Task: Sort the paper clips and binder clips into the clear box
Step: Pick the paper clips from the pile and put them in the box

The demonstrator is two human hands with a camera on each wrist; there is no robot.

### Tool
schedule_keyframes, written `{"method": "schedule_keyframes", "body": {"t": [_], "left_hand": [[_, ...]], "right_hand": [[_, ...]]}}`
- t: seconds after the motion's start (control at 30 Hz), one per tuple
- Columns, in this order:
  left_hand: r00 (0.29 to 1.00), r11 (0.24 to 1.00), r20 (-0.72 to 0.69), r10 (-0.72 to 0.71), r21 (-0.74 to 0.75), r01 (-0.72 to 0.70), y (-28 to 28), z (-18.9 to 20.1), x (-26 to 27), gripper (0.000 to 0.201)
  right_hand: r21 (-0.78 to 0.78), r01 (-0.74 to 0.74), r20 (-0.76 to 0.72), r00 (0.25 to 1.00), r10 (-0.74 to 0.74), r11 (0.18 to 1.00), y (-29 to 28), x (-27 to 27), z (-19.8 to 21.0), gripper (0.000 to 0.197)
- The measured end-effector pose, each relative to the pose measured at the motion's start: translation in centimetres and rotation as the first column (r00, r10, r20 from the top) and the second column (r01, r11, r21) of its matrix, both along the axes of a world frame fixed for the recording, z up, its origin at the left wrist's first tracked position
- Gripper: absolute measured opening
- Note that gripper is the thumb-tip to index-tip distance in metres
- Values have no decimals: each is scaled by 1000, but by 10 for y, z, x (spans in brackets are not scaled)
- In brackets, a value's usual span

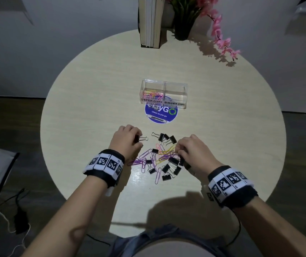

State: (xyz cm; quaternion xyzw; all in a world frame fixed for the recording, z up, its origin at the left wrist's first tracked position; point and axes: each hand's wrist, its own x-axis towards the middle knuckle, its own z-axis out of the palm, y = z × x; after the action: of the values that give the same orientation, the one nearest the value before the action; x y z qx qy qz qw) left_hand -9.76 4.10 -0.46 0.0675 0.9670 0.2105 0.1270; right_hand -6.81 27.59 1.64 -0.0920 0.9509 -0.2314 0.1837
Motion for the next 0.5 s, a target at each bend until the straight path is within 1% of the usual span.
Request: {"method": "schedule_keyframes", "body": {"t": [0.07, 0.1, 0.17, 0.23, 0.33, 0.4, 0.47, 0.5], "left_hand": [[996, 999, -88, -21, -48, 16, 6, -1, 7, 23], [993, 995, -106, -48, -89, 39, 10, -1, 11, 23], [993, 980, -57, -105, -173, 94, 19, -1, 20, 27], [996, 978, 19, -90, -188, 92, 26, -4, 27, 29], [998, 994, 50, -40, -100, 45, 29, -9, 32, 20], [996, 1000, 86, 0, 3, -1, 29, -9, 32, 14], [983, 980, 154, 95, 158, -119, 22, -6, 30, 9], [970, 951, 192, 151, 238, -195, 16, -4, 29, 6]], "right_hand": [[-20, 27, -45, 999, -28, 999, -10, -4, 3, 13], [-21, 40, -63, 997, -41, 999, -17, -7, 3, 14], [26, 43, -70, 997, -41, 999, -32, -14, 1, 13], [128, 22, -31, 999, -18, 992, -48, -18, -2, 12], [240, 35, -7, 999, -35, 970, -65, -23, -8, 22], [283, 73, -12, 997, -72, 956, -73, -25, -8, 28], [317, 91, -8, 996, -93, 944, -80, -27, -8, 30], [328, 98, -4, 995, -103, 940, -83, -27, -9, 28]]}}
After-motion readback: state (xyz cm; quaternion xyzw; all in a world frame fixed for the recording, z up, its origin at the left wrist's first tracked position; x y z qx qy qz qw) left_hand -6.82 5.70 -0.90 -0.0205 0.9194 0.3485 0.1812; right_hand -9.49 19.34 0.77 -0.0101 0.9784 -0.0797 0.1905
